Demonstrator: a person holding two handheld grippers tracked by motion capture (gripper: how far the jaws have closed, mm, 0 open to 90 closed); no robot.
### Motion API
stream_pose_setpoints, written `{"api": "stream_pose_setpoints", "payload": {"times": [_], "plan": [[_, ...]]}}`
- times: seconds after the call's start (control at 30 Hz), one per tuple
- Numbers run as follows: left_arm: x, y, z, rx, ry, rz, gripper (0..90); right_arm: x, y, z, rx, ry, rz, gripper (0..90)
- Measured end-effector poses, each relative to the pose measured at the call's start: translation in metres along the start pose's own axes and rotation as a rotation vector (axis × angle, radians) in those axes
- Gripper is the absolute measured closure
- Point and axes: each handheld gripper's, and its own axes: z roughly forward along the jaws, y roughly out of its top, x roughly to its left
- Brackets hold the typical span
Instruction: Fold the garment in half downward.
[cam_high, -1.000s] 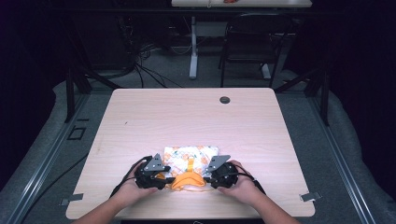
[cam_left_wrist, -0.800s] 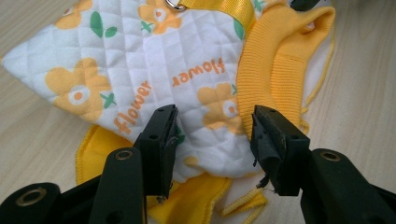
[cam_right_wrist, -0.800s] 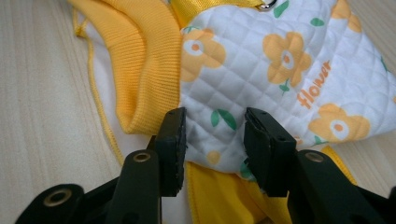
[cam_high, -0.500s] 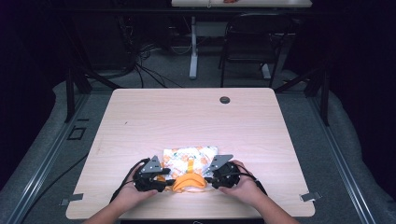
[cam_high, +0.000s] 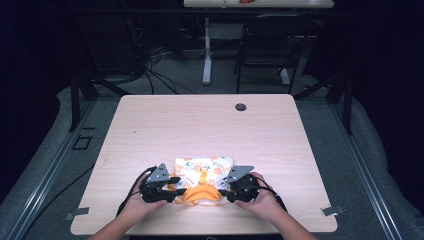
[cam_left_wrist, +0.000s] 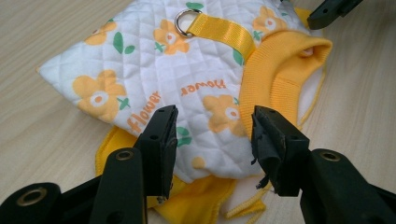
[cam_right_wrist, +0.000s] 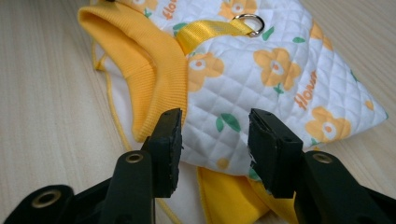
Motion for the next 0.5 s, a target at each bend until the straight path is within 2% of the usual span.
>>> {"api": "stream_pose_setpoints", "payload": {"times": [0.13, 0.37, 0.5], "plan": [[0.002, 0.004, -0.004, -0.017, 0.009, -0.004, 51.0, 0.0, 0.001, -0.002, -0.014, 0.007, 0.01, 53.9], [0.008, 0.01, -0.015, -0.051, 0.038, -0.02, 50.9, -0.002, 0.003, -0.01, -0.036, -0.006, 0.034, 53.4], [0.011, 0.01, -0.021, -0.055, 0.054, -0.03, 50.9, -0.004, 0.004, -0.016, -0.049, -0.018, 0.056, 53.5]]}}
